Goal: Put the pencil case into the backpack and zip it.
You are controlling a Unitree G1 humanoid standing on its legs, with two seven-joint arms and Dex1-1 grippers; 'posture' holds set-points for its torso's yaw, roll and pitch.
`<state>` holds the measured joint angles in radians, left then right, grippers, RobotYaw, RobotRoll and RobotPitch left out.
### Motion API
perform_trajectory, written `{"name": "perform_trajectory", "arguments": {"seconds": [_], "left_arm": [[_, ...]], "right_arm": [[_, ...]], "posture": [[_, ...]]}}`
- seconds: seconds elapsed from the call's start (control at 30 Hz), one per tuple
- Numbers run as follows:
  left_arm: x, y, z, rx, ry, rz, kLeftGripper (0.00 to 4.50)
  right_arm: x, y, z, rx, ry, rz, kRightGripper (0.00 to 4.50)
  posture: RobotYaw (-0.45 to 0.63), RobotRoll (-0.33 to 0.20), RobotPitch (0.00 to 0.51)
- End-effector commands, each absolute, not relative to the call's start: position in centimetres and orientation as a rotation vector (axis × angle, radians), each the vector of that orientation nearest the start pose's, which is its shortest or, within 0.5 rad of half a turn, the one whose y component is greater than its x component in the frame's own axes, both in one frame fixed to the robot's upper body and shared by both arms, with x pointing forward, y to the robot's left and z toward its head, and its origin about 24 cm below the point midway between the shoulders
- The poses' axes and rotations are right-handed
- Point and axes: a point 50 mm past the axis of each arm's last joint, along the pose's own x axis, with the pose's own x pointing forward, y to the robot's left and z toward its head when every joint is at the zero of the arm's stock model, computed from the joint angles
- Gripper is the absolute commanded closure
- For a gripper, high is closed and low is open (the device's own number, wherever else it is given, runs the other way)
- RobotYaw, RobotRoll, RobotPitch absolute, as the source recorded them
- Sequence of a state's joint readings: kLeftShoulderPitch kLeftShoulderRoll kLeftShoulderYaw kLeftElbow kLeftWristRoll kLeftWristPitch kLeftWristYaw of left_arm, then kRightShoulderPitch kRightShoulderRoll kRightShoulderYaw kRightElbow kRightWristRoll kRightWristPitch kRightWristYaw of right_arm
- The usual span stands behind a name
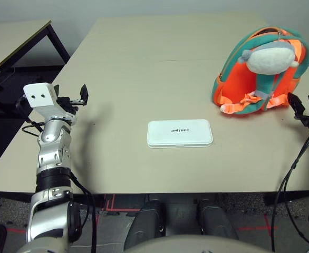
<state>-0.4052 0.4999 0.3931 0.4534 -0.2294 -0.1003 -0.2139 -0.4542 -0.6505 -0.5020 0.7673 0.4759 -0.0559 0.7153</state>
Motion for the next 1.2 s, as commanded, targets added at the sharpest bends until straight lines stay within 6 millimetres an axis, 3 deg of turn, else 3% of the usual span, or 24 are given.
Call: {"name": "perform_trajectory", "arguments": {"seconds": [0.03,0.2,0.3,0.43,0.57,0.73,0.87,1.2], "left_arm": [[29.9,32.7,12.2,0.127,-0.179,0.238,0.01],[30.4,31.2,12.2,0.108,-0.180,0.192,0.01],[31.5,29.2,13.9,0.004,-0.178,0.004,0.01],[32.3,27.6,17.4,-0.223,-0.082,-0.209,0.01],[31.5,26.7,21.0,-0.381,0.080,-0.437,0.01],[29.7,27.2,22.5,-0.520,0.348,-0.571,0.01],[29.1,27.5,22.0,-0.631,0.531,-0.599,0.01],[29.5,25.7,18.5,-0.731,0.766,-0.636,0.00]], "right_arm": [[28.6,-36.9,11.6,0.125,-0.136,0.054,0.00],[28.8,-37.0,13.4,0.074,-0.160,0.066,0.00],[28.4,-36.9,15.6,0.111,-0.167,0.099,0.00],[26.9,-35.5,17.0,0.212,0.015,0.245,0.00],[25.2,-33.7,18.8,0.340,0.212,0.330,0.00],[23.3,-31.0,20.1,0.468,0.460,0.479,0.00],[22.7,-29.1,20.0,0.516,0.576,0.595,0.00],[23.6,-25.1,17.3,0.520,0.746,0.732,3.04]], "posture": [[-0.02,0.000,0.041],[-0.05,0.000,0.064],[-0.04,0.000,0.076],[-0.06,0.000,0.080],[-0.04,0.000,0.066],[-0.08,0.000,0.065],[-0.09,0.000,0.069],[-0.07,0.000,0.080]]}}
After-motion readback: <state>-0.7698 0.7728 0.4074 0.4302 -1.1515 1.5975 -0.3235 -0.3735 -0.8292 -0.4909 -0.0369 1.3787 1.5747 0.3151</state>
